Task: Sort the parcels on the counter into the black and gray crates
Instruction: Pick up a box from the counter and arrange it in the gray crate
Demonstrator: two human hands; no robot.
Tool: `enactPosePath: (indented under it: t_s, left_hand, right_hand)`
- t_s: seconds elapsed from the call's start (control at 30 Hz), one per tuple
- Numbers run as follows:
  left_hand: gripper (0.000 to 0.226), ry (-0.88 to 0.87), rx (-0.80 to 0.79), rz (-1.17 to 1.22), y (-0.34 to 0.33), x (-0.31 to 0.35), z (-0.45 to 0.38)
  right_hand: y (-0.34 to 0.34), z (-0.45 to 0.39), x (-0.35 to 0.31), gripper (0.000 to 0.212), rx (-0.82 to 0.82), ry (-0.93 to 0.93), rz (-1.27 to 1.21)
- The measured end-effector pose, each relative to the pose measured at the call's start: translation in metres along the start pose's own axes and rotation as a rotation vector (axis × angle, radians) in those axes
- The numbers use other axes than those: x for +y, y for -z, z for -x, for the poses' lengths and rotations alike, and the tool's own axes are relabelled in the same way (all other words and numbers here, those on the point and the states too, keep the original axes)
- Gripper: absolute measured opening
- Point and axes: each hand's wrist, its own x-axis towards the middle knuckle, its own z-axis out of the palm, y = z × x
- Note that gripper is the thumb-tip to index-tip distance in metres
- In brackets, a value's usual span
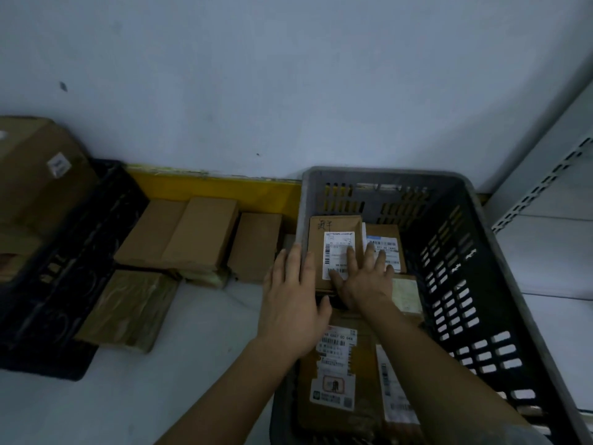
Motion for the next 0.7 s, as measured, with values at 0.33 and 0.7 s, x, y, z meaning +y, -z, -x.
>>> enactPosePath:
  t_s: [0.33,0.7]
  left_hand:
    - [0.088,0.102,0.096,0.072,0.022,-0.054,0.010]
    - [0.085,0.173,0.061,-0.104,0.038,-0.216,0.034]
  right_hand:
    - [0.069,0.050,-0.005,0.077,0.452,0.047,-0.210]
    - [0.093,0.109,-0.152,0.081,0.554,0.208,-0.139]
